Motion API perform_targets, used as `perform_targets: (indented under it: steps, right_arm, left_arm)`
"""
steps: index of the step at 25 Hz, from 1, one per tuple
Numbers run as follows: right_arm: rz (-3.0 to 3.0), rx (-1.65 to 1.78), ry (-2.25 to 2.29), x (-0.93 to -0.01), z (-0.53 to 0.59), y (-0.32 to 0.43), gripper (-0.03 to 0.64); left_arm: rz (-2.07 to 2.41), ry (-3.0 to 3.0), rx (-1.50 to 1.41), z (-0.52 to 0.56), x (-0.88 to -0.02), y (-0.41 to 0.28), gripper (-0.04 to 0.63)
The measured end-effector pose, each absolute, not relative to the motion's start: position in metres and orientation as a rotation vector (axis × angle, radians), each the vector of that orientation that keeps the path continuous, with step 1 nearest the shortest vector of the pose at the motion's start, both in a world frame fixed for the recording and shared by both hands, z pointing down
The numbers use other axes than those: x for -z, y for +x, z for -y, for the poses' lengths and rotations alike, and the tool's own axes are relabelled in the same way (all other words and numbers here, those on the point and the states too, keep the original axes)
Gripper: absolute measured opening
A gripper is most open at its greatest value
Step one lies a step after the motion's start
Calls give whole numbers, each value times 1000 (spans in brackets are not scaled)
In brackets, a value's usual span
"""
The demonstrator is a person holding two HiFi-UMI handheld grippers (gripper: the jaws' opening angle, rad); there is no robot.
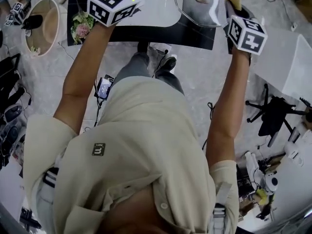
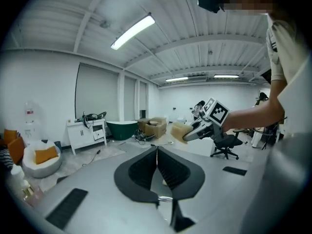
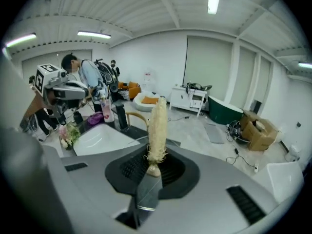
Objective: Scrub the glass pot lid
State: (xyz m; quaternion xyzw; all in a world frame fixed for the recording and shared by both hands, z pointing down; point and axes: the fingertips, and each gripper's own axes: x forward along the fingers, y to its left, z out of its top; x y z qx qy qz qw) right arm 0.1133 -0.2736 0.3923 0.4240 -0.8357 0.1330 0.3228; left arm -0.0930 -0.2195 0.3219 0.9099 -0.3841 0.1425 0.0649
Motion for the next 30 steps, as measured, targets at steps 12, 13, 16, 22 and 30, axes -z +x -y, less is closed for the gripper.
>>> perform_targets:
  steps: [12, 13, 16, 22, 30]
  right_arm:
    - [2447, -20, 1417, -190, 178, 181, 49]
    - [2453, 7, 1440, -179, 168, 187, 48]
    - [2470, 64, 1503, -153, 138, 203, 48]
    - [2490, 161, 1589, -123, 86, 218, 48]
    - [2484, 148, 1625, -129, 47, 232, 46]
  left_arm:
    - [1354, 2908, -239, 158, -179, -85, 15]
    - [1367, 2920, -226, 151, -170, -85, 15]
    - [1411, 2947, -185, 130, -148, -88, 15]
    - [1466, 3005, -139, 96, -117, -89, 15]
    - [1475, 3005, -173, 68, -124, -91, 15]
